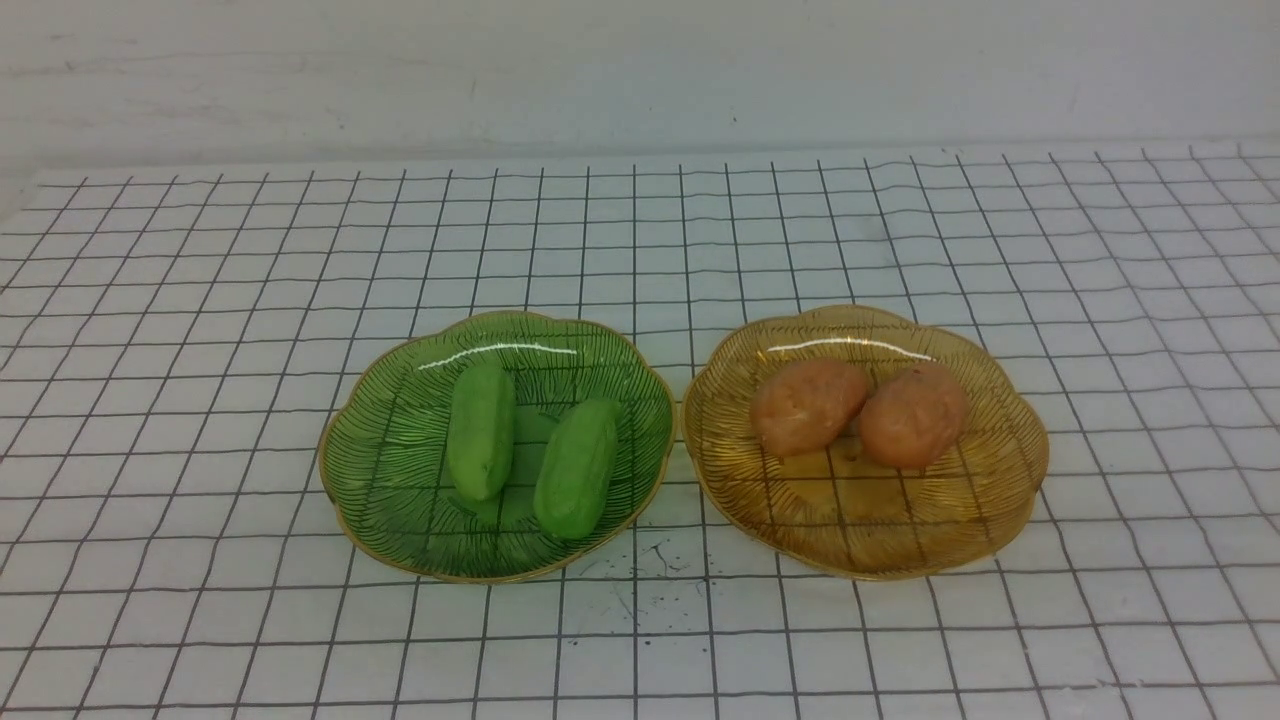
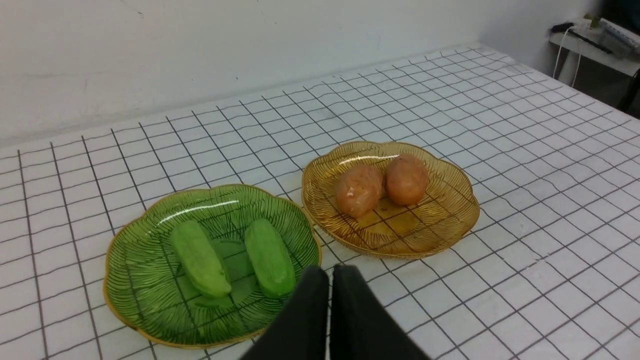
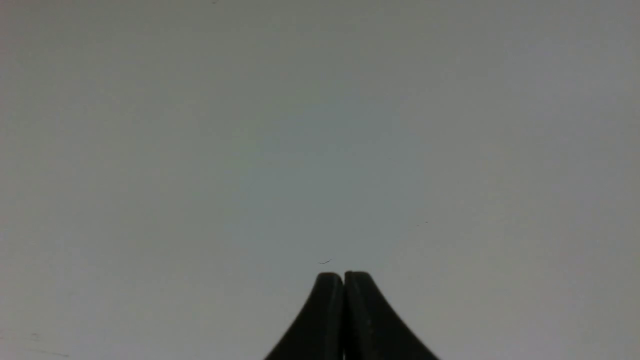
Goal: Put different types of vegetables on the plate.
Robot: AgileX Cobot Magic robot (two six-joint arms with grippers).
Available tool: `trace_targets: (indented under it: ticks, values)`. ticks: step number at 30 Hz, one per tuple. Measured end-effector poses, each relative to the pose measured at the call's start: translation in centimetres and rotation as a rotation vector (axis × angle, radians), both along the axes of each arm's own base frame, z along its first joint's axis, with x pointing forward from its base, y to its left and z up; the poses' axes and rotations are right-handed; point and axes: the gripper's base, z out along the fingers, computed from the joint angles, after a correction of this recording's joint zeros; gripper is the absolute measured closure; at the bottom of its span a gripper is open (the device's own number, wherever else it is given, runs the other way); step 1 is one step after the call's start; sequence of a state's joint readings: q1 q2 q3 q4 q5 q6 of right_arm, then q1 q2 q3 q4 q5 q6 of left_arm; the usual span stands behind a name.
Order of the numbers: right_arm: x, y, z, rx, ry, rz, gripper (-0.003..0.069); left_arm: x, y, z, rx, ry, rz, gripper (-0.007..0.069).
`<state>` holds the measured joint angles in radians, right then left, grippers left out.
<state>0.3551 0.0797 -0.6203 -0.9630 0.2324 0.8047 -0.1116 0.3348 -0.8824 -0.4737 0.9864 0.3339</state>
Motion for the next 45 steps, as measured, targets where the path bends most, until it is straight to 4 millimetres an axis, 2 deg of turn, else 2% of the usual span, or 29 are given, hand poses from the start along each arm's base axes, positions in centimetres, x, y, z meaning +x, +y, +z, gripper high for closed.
trace_targets:
  ticks: [8, 12, 19, 21, 26, 27, 28, 29, 31, 39, 45]
  values:
    - [0.0, 0.0, 0.0, 0.000, 0.000, 0.000, 0.0672, 0.2, 0.2, 0.1, 0.070, -0.050, 0.009, 0.0632]
    - [0.0, 0.0, 0.0, 0.000, -0.001, 0.000, 0.0672, 0.9, 0.8, -0.6, 0.126, -0.073, 0.065, 0.0632]
    - [0.0, 0.0, 0.0, 0.001, 0.000, 0.001, 0.0672, 2.1, 2.1, -4.6, 0.085, -0.107, 0.257, 0.0632]
    - [0.0, 0.0, 0.0, 0.001, 0.000, 0.001, 0.0672, 2.0, 2.7, -8.4, 0.080, -0.153, 0.340, 0.0632]
    - [0.0, 0.0, 0.0, 0.001, 0.001, 0.002, 0.0672, 2.5, 3.1, -14.0, 0.118, -0.185, 0.402, 0.0632]
    - [0.0, 0.0, 0.0, 0.001, 0.001, 0.002, 0.0672, 3.0, 3.2, -15.8, 0.141, -0.158, 0.409, 0.0632]
    - [0.0, 0.0, 0.0, 0.001, 0.000, 0.003, 0.0672, 3.0, 3.2, -16.0, 0.142, -0.154, 0.409, 0.0632]
    - [0.0, 0.0, 0.0, 0.000, -0.002, 0.004, 0.0672, 3.4, 3.3, -17.5, 0.172, -0.131, 0.414, 0.0632]
    - [0.0, 0.0, 0.0, 0.001, -0.001, 0.004, 0.0672, 3.7, 3.4, -19.1, 0.203, -0.093, 0.413, 0.0632]
    - [0.0, 0.0, 0.0, 0.000, -0.002, 0.004, 0.0672, 4.0, 3.4, -22.3, 0.211, -0.001, 0.413, 0.0632]
    - [0.0, 0.0, 0.0, 0.001, -0.002, 0.004, 0.0672, 4.1, 3.3, -22.3, 0.131, 0.008, 0.433, 0.0632]
